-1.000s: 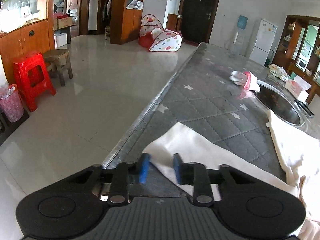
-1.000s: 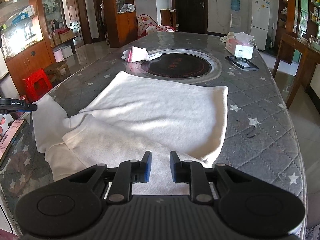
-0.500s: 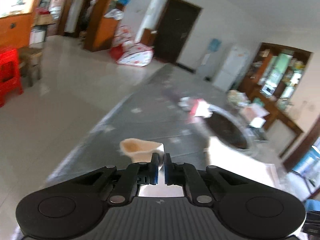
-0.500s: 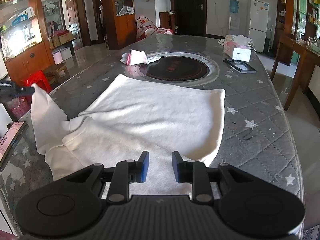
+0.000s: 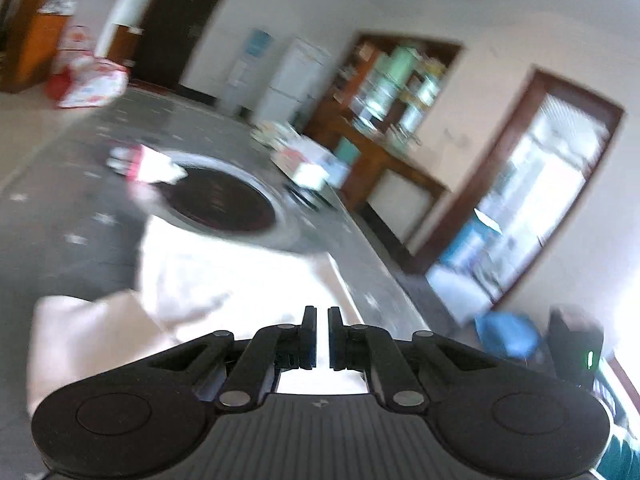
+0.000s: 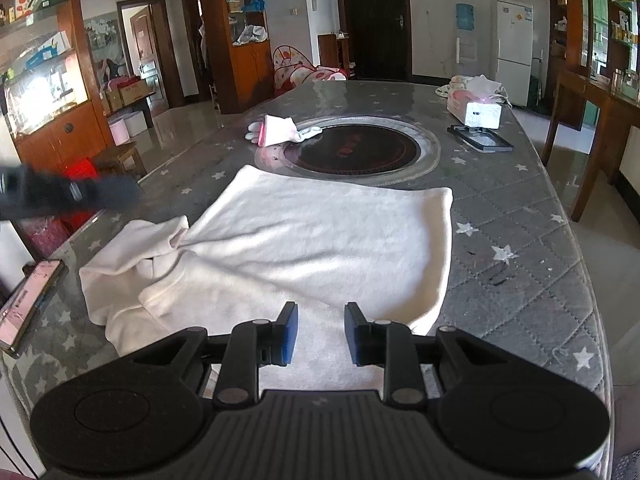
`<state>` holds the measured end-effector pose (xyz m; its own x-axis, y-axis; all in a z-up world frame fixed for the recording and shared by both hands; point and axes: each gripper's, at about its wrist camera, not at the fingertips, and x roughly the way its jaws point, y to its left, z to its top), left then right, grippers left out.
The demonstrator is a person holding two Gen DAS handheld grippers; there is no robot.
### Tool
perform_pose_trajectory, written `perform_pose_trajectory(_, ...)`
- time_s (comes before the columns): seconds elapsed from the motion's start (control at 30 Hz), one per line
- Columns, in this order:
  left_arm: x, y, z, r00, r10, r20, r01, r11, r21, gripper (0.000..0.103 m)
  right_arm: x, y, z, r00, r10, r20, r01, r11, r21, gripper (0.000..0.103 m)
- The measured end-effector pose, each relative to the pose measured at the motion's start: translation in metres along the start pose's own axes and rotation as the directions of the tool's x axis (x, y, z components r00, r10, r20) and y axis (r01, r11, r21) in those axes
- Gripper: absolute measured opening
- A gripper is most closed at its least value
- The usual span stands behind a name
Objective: Fold clothes
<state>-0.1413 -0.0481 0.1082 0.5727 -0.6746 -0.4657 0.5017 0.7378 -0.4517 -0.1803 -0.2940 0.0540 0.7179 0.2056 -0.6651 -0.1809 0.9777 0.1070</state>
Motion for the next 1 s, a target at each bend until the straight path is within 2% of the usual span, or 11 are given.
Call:
perform_pose_trajectory(0.07, 0.005, -0.003, -0.004, 0.999, 0.035, -0.011, -0.034, 0.999, 0.043, 0.01, -0.002, 0.001, 0.001, 1.0, 0.006, 0.002, -0.006, 1.0, -0.003, 0.025)
perform_pose_trajectory(0.13, 0.002, 0.003, -0.007, 0.994, 0.108, -0.004, -0.107, 0.991, 0.084, 0.013, -0.002, 0.004, 0.003, 1.0, 0.017, 0.0, -0.017, 1.0, -0.018, 0.025)
perform_pose_trajectory(0.23, -0.004, 0.021, -0.013, 0.973, 0.233, 0.007, -0.232, 0.965, 0.124, 0.025, 0.001, 0.01, 0.005, 0.999, 0.033, -0.003, -0.033, 0.999, -0.04, 0.025)
perform_pose_trajectory(0.3, -0.007, 0.032, -0.017, 0.954, 0.299, 0.011, -0.297, 0.943, 0.149, 0.04, 0.006, 0.015, 0.007, 0.999, 0.043, -0.006, -0.044, 0.998, -0.046, 0.025)
perform_pose_trajectory(0.4, -0.006, 0.045, -0.026, 0.942, 0.337, -0.002, -0.33, 0.926, 0.183, 0.047, 0.012, 0.02, 0.007, 0.999, 0.052, -0.013, -0.053, 0.997, -0.047, 0.025)
perform_pose_trajectory(0.57, 0.017, 0.056, -0.035, 0.915, 0.404, -0.013, -0.384, 0.88, 0.278, 0.047, 0.016, 0.028, 0.007, 0.998, 0.062, -0.025, -0.063, 0.996, -0.061, 0.025)
perform_pose_trajectory(0.67, 0.026, 0.065, -0.038, 0.913, 0.407, -0.036, -0.38, 0.877, 0.294, 0.042, 0.017, 0.029, 0.007, 0.998, 0.06, -0.027, -0.061, 0.996, -0.063, 0.025)
perform_pose_trajectory(0.7, 0.026, 0.068, -0.038, 0.916, 0.4, -0.043, -0.372, 0.882, 0.29, 0.026, 0.017, 0.028, 0.008, 0.998, 0.058, -0.028, -0.06, 0.996, -0.063, 0.025)
perform_pose_trajectory(0.8, 0.022, 0.073, -0.035, 0.931, 0.362, -0.039, -0.339, 0.902, 0.266, 0.008, 0.016, 0.026, 0.008, 0.998, 0.056, -0.026, -0.057, 0.997, -0.055, 0.025)
perform_pose_trajectory(0.9, 0.008, 0.067, -0.027, 0.949, 0.316, -0.003, -0.307, 0.924, 0.229, 0.005, 0.013, 0.022, 0.009, 0.998, 0.056, -0.019, -0.057, 0.998, -0.039, 0.025)
perform_pose_trajectory(1.0, -0.005, 0.05, -0.015, 0.974, 0.224, 0.036, -0.227, 0.954, 0.195, 0.004, 0.011, 0.018, 0.01, 0.998, 0.056, -0.012, -0.057, 0.998, -0.024, 0.025)
